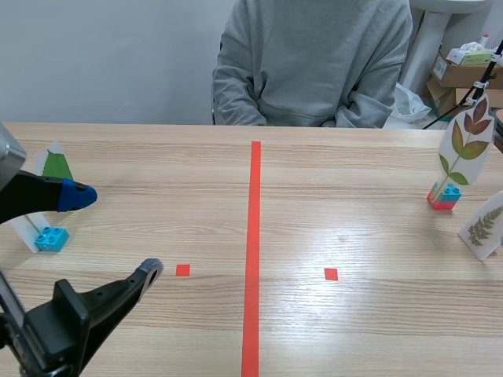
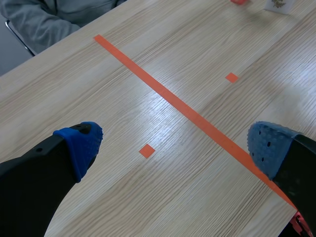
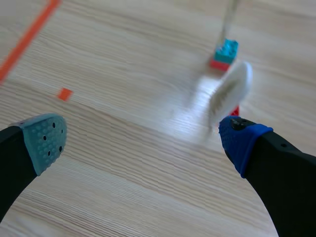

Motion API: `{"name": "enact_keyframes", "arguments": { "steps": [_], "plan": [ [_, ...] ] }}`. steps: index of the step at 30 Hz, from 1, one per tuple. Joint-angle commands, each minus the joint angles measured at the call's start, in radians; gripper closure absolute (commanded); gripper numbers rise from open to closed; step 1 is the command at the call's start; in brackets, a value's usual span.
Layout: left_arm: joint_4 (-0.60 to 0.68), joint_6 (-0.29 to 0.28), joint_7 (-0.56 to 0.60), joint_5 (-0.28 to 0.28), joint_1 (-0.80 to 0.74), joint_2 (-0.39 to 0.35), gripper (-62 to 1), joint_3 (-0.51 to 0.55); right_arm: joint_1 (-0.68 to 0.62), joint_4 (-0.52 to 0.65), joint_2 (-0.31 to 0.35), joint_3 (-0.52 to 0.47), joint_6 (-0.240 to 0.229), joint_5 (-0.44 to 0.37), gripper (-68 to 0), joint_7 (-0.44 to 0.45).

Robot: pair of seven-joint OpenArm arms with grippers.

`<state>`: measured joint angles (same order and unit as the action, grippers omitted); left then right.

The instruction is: Do the leaf sorting experiment

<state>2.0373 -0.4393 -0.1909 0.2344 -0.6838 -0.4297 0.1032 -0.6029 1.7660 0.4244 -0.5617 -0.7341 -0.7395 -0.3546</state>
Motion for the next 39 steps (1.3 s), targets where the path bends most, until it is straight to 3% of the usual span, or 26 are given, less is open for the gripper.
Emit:
{"name": "enact_keyframes", "arguments": {
  "steps": [1,8,12,17,21,23,33,39],
  "plan": [
    [0.006,0.002,0.011,0.008,0.003,0.002,-62.3,0.002,-0.002,0.010,0.016,-0.008,-0.011,-0.034,-64.0,0.009],
    [0.006,0.002,0.014,0.020,0.003,0.003,-62.3,0.002,-0.018,0.172,-0.021,0.023,-0.011,-0.085,-64.0,-0.070],
    [0.006,0.002,0.015,0.087,0.003,0.003,-62.3,0.002,-0.018,0.255,-0.020,0.121,-0.011,-0.073,-64.0,-0.125],
    [0.006,0.002,0.014,0.182,0.003,0.003,-62.3,0.002,-0.014,0.297,-0.020,0.281,-0.011,0.105,-64.0,-0.121],
    [0.006,0.002,0.014,0.224,0.003,0.003,-62.3,0.002,-0.014,0.297,-0.015,0.383,-0.011,0.281,-64.0,-0.051],
    [0.006,0.002,0.011,0.245,0.002,0.002,-62.3,0.002,-0.014,0.297,-0.011,0.414,-0.011,0.332,-64.0,-0.018],
    [0.006,0.002,-0.039,0.239,0.003,0.002,-62.3,0.002,-0.012,0.297,-0.012,0.432,-0.011,0.343,-64.0,0.032],
    [0.006,-0.001,-0.046,0.187,0.003,0.002,-62.3,0.002,-0.012,0.297,-0.012,0.432,-0.011,0.343,-63.8,0.032]
  ]
}}
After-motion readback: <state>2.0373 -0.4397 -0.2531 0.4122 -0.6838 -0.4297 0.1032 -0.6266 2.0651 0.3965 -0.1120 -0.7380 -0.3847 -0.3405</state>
